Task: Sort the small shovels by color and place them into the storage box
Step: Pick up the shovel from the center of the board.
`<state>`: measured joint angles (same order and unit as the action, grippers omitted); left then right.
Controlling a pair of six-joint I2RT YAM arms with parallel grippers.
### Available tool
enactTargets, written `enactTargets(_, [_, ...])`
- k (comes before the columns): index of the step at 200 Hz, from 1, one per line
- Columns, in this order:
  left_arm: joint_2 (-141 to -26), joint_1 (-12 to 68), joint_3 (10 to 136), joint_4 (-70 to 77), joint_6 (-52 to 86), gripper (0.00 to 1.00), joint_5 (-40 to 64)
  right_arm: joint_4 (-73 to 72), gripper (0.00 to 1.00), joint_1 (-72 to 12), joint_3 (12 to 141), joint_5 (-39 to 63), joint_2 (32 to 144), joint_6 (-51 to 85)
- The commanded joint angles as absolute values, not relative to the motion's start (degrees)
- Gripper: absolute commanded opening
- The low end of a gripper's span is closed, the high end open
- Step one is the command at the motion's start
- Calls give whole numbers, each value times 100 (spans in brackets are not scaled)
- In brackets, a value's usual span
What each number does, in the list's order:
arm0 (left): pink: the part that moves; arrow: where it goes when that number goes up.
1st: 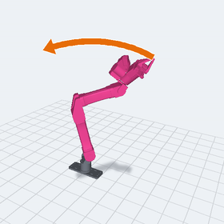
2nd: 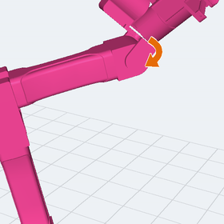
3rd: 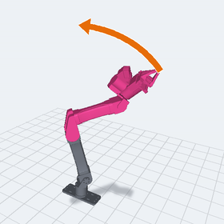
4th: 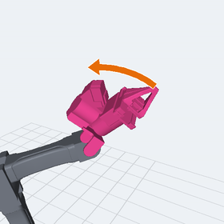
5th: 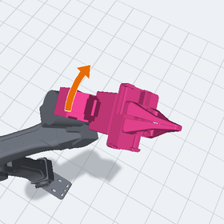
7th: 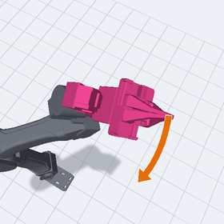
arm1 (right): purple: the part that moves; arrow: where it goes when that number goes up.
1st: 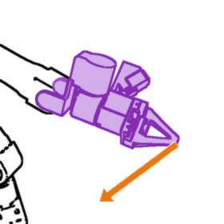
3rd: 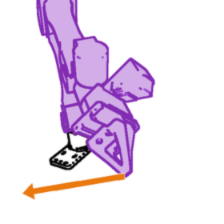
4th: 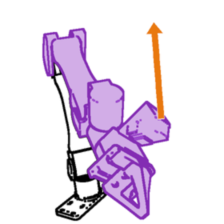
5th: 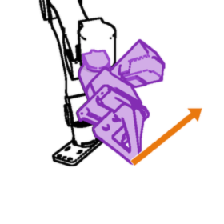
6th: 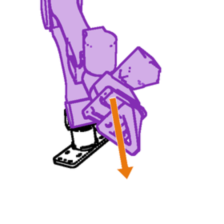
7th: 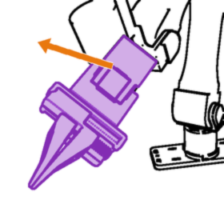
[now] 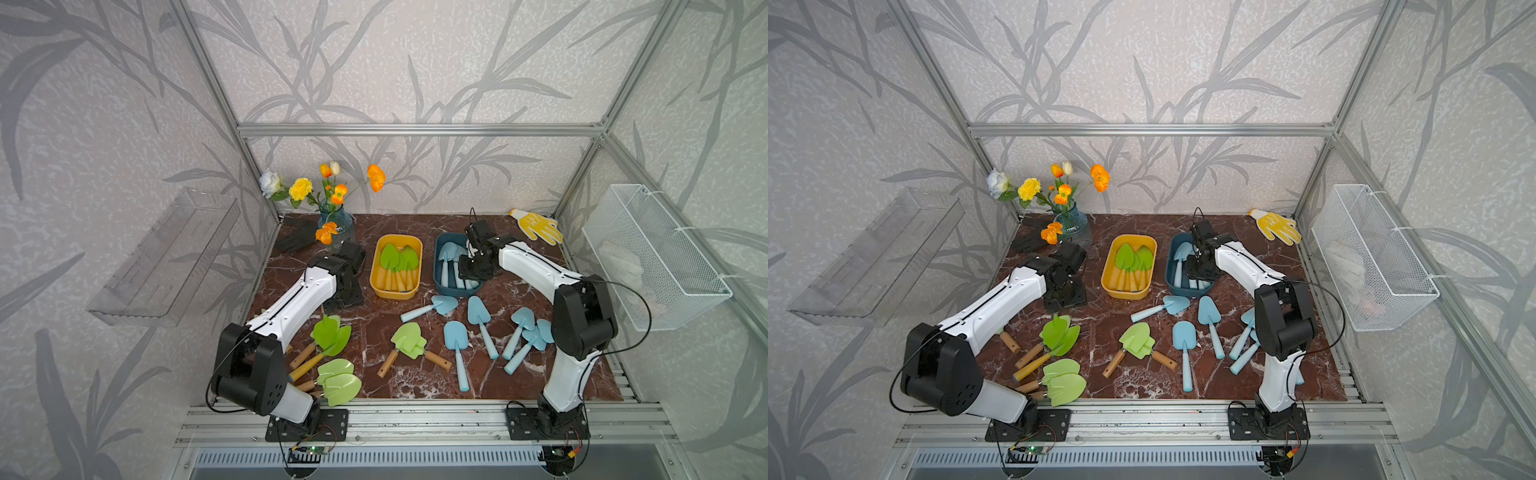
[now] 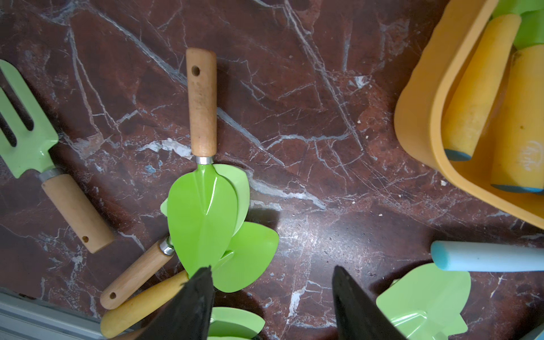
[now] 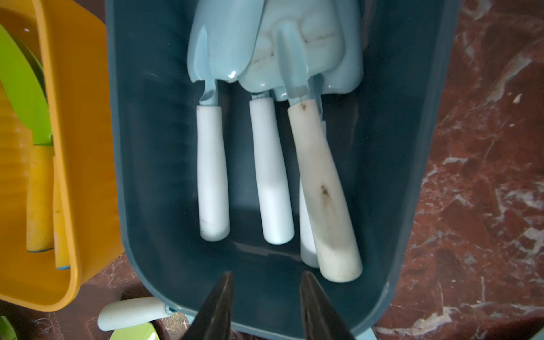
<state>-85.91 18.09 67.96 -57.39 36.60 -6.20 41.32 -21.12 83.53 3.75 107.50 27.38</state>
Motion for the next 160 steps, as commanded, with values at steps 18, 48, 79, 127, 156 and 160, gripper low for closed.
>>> enactTargets(18, [-8636,1644,6616,-5927,3592,65,-633,4067,40,-2197,7981,422,10419,2681])
enactTargets(48, [-8442,1644,6144,-6059,3577,65,-550,4058,40,-2240,7721,422,10245,2622])
enactTargets(79, [-8106,1644,5696,-6198,3700,65,-492,4076,40,-2309,7634,383,10235,2558])
enactTargets(127, [-7672,1426,5307,-6436,4670,65,-1101,4116,40,-2525,7874,444,10391,2404])
enactTargets(156, [-7450,970,5106,-6146,5165,65,-734,4199,40,-2619,8074,470,10498,2321])
enactTargets(160, [-7429,919,5098,-6094,5204,65,-676,4201,40,-2632,8092,479,10503,2314])
